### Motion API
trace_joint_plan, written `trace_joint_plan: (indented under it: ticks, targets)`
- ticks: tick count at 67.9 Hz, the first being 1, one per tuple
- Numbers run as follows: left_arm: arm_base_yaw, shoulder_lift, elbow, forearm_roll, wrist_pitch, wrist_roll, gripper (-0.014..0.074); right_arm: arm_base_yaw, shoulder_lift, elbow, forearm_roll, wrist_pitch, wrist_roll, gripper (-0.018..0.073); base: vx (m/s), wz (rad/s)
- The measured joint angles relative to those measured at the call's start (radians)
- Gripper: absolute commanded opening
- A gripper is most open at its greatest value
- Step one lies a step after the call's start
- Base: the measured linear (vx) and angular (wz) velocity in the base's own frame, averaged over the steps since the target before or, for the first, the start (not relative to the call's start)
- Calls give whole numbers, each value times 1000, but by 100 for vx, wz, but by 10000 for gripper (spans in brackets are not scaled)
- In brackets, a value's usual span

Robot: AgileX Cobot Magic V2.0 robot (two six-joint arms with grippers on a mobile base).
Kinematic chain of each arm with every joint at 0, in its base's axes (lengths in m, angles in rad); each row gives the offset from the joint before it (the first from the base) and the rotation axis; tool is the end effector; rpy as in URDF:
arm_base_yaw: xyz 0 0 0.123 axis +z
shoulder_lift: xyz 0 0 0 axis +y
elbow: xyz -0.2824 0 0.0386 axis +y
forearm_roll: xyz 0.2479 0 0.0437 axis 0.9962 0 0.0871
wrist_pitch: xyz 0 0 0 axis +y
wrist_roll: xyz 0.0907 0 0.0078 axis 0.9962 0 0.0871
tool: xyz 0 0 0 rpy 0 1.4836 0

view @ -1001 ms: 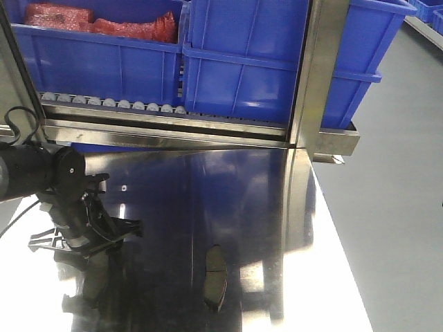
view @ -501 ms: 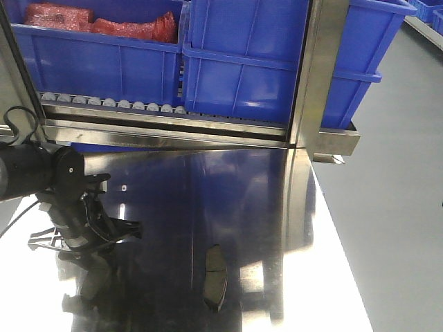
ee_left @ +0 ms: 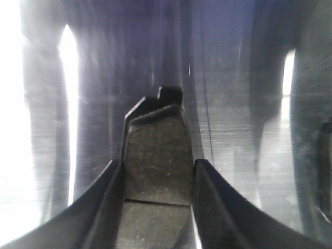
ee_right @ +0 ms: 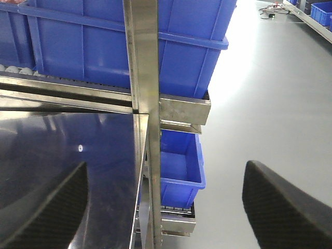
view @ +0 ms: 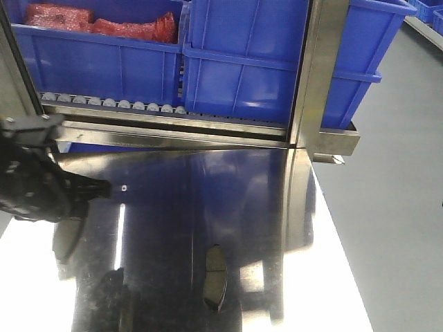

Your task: Move and align brake pads A on conveyor

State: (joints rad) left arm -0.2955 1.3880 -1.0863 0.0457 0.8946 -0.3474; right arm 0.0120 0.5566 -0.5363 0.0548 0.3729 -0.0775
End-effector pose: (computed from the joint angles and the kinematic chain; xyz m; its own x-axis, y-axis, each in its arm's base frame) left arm 0.2657 -0.0775 0.2943 -0.8996 -0.0536 -0.4334 -0.0064 0.9940 -0.1095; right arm 0.1161 0.0032 0.3161 -0.2998 -0.0301 -0.9535 -0.0390 0.9991 -0.0192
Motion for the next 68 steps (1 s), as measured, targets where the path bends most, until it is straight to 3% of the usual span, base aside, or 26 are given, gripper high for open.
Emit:
trace_joint_plan:
  ticks: [26, 35, 50, 68]
  targets:
    - [1, -587, 278, 75, -79, 0, -6, 0, 0, 0, 0, 0, 0, 592, 0, 0]
    - [45, -787, 359, 93, -47, 0, -6, 0, 0, 0, 0, 0, 0, 592, 0, 0]
    - [132, -1003, 455, 100, 11, 29, -6, 0, 0, 0, 0, 0, 0, 592, 0, 0]
    - [136, -1182, 536, 96, 19, 52, -6, 0, 0, 0, 0, 0, 0, 592, 0, 0]
